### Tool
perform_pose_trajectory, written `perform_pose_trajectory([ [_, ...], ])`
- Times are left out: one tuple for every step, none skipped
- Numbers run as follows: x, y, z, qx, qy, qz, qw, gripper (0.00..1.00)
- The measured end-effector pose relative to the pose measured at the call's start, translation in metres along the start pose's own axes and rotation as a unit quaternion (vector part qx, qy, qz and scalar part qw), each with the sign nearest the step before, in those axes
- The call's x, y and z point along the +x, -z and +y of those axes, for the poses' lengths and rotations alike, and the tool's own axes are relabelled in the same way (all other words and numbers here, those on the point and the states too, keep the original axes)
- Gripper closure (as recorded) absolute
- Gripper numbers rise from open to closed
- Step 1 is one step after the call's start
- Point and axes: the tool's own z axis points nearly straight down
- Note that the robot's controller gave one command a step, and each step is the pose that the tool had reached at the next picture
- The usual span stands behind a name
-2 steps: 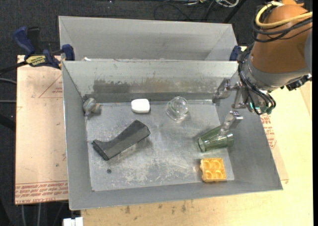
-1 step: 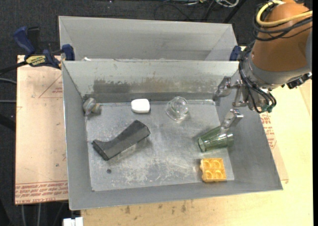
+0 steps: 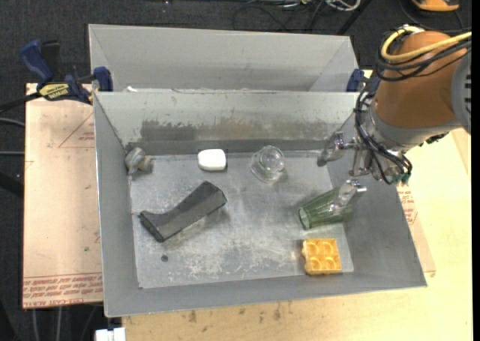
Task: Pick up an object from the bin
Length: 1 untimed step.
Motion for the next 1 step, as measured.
perform_pose_trajectory([
  [0.0153, -0.0327, -0.0358, -0.001, 0.1, 0.002, 0.995, 0.0],
])
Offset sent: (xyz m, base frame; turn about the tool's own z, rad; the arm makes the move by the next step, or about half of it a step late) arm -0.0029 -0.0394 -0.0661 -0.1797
